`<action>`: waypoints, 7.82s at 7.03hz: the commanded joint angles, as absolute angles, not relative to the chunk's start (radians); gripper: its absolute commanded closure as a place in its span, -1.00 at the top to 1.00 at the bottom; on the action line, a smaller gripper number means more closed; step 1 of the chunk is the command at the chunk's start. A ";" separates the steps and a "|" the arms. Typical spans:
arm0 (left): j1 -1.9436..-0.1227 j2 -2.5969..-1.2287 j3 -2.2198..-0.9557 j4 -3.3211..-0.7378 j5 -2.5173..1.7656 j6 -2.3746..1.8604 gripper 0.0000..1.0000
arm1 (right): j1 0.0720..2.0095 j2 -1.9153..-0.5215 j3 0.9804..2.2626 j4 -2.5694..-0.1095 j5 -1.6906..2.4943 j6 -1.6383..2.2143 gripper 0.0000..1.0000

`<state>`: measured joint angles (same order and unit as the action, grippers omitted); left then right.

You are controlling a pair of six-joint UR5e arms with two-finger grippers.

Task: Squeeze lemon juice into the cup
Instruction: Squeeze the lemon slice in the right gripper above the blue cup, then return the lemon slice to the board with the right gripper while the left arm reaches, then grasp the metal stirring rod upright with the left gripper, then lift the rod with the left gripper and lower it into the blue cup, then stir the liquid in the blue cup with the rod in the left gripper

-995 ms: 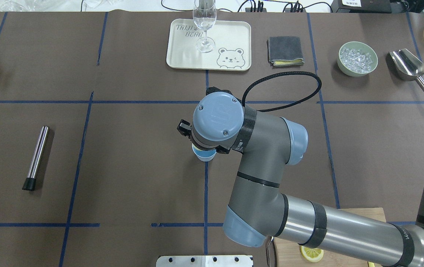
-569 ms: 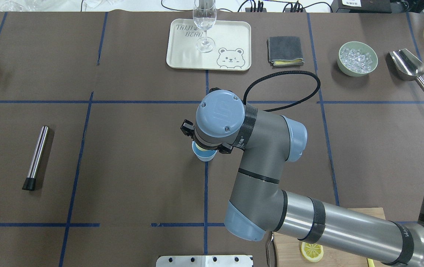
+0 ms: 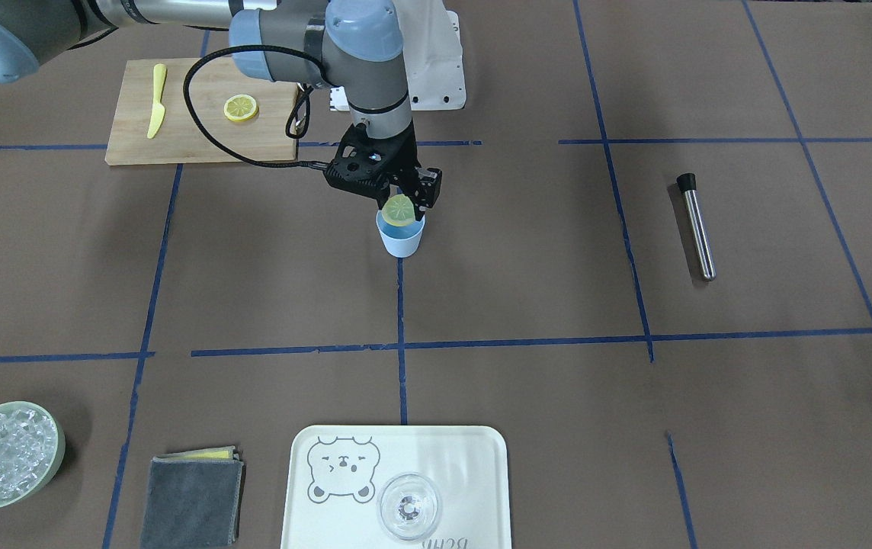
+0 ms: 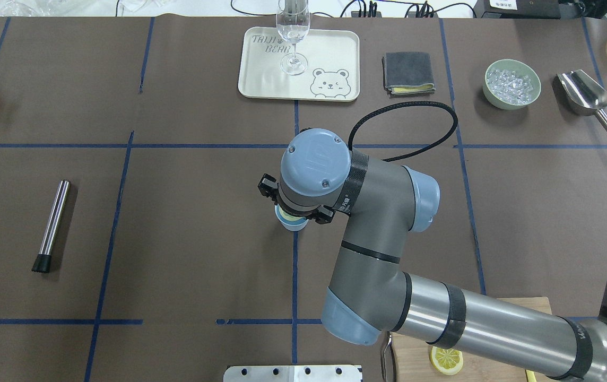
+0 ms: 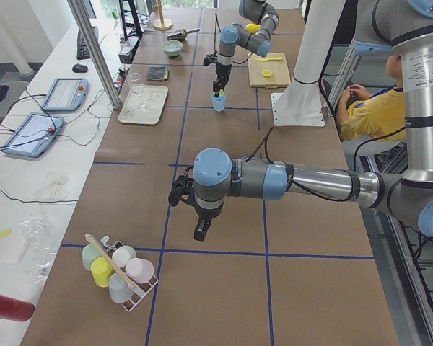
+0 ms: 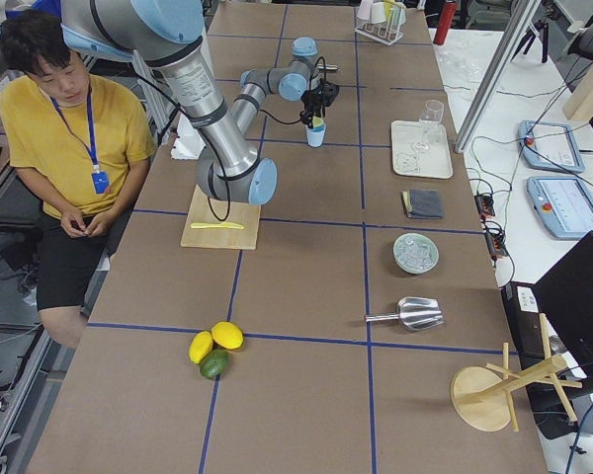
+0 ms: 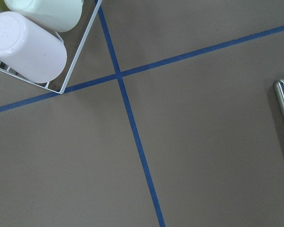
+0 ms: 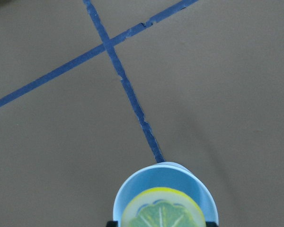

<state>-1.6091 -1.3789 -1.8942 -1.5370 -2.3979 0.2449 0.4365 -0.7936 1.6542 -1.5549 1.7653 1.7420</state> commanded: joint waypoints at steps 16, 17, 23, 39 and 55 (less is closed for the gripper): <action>-0.882 -1.609 -1.595 -2.227 -2.128 -0.870 0.83 | 0.824 -1.523 2.121 -1.493 2.141 1.121 1.00; -0.877 -1.609 -1.595 -2.227 -2.128 -0.870 0.76 | 0.824 -1.525 2.121 -1.493 2.143 1.121 1.00; -0.845 -1.612 -1.624 -2.154 -2.103 -0.873 -1.00 | 0.845 -1.531 2.121 -1.486 2.174 1.121 1.00; -0.328 -2.080 -1.780 -2.689 -1.013 -0.842 -1.00 | 0.922 -1.583 2.135 -1.486 2.191 1.115 1.00; -0.216 -2.186 -1.531 -2.810 -0.723 -0.634 -1.00 | 0.922 -1.592 2.140 -1.486 2.191 1.117 1.00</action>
